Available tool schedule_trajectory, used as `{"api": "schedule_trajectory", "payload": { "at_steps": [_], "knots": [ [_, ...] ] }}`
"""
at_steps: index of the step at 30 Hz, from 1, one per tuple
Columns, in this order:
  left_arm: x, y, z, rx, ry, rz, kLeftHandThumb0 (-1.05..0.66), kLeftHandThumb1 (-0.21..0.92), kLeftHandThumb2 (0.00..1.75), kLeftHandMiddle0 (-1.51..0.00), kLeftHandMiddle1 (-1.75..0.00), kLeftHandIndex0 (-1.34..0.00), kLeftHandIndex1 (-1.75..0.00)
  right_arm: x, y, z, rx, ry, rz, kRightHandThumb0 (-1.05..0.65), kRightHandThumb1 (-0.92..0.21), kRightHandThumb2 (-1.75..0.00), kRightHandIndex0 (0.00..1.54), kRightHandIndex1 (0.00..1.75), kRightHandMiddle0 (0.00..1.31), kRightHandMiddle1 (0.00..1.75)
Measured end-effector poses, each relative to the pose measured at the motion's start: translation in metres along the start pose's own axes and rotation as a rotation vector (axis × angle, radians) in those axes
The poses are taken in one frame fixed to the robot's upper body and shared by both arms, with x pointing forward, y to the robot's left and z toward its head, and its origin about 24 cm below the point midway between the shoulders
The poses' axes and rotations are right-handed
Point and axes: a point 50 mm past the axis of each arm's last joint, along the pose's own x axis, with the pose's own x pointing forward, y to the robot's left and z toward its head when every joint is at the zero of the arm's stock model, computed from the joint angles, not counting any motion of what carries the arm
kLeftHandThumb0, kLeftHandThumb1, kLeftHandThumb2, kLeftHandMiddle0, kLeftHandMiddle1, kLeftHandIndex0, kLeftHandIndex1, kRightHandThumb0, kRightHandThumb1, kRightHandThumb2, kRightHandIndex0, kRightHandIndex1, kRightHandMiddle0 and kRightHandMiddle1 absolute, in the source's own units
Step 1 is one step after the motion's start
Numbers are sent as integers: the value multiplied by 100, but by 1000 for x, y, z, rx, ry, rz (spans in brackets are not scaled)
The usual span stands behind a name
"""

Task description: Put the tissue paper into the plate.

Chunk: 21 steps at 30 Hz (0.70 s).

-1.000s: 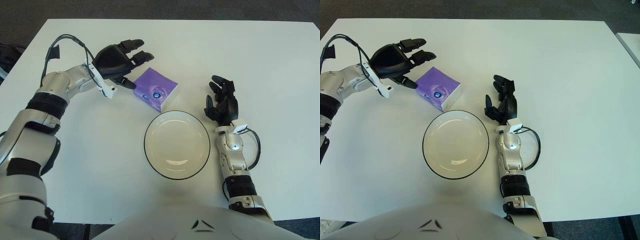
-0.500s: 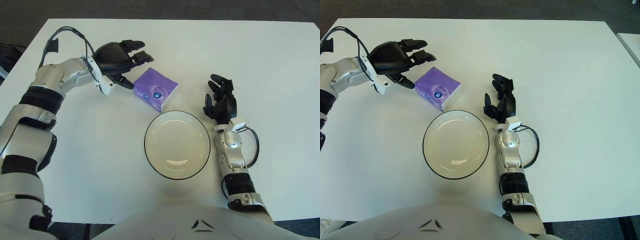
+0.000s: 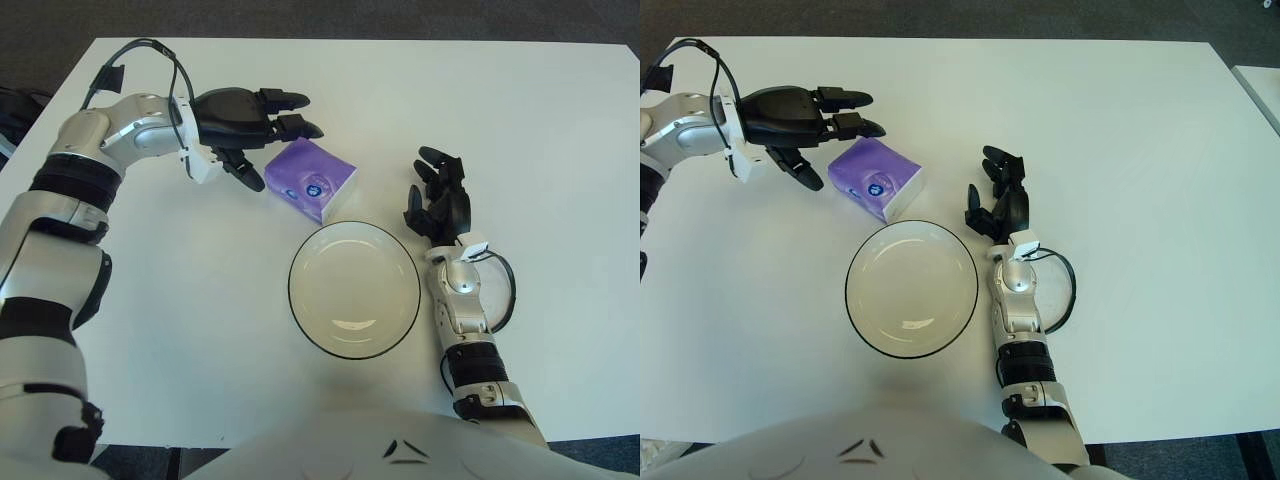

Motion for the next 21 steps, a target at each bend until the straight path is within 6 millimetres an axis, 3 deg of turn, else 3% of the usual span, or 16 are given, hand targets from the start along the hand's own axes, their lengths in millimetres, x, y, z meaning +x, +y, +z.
{"api": "schedule_trajectory", "payload": {
  "at_steps": [21],
  "knots": [
    [3, 17, 9, 46, -42, 4, -105, 92, 19, 0, 0, 0, 0, 8, -2, -2, 4, 9, -40, -38, -66, -85, 40, 72, 0, 106]
  ]
}}
